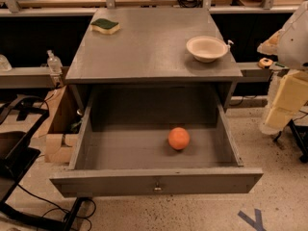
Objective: Pick orange from top drawer and place on counter
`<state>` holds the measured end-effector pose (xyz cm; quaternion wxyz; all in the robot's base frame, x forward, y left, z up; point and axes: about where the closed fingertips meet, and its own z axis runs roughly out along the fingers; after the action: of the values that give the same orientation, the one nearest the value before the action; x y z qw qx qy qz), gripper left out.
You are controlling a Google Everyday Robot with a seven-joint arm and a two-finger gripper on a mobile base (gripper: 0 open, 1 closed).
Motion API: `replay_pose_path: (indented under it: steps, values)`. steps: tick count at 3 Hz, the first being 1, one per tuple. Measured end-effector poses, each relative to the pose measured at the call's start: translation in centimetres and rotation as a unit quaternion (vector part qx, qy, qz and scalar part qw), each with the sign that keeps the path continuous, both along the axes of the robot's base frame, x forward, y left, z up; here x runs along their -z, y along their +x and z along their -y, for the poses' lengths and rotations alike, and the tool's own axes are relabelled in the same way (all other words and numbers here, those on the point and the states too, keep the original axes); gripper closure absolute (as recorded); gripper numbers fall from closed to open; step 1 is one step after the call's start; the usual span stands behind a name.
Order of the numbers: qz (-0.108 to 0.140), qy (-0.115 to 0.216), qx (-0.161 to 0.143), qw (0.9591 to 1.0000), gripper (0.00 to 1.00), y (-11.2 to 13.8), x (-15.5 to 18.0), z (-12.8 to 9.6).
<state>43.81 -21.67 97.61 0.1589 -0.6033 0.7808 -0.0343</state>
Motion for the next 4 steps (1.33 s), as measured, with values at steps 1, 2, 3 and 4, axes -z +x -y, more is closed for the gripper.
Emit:
replay_pose_path:
  steps: [1,2,3,4]
  values:
    - [0.0,0.0,0.0,1.0,0.0,0.0,0.0,0.0]
    - [0.011,0.015,-0.004,0.9998,0.0,0.9,1.0,-0.6]
    - [0.02,0.067,-0.029,0.9972,0.0,2.2,5.1,-1.6]
    - [0.043,0.138,-0.056,0.9879,0.0,3.6,9.9,-3.4]
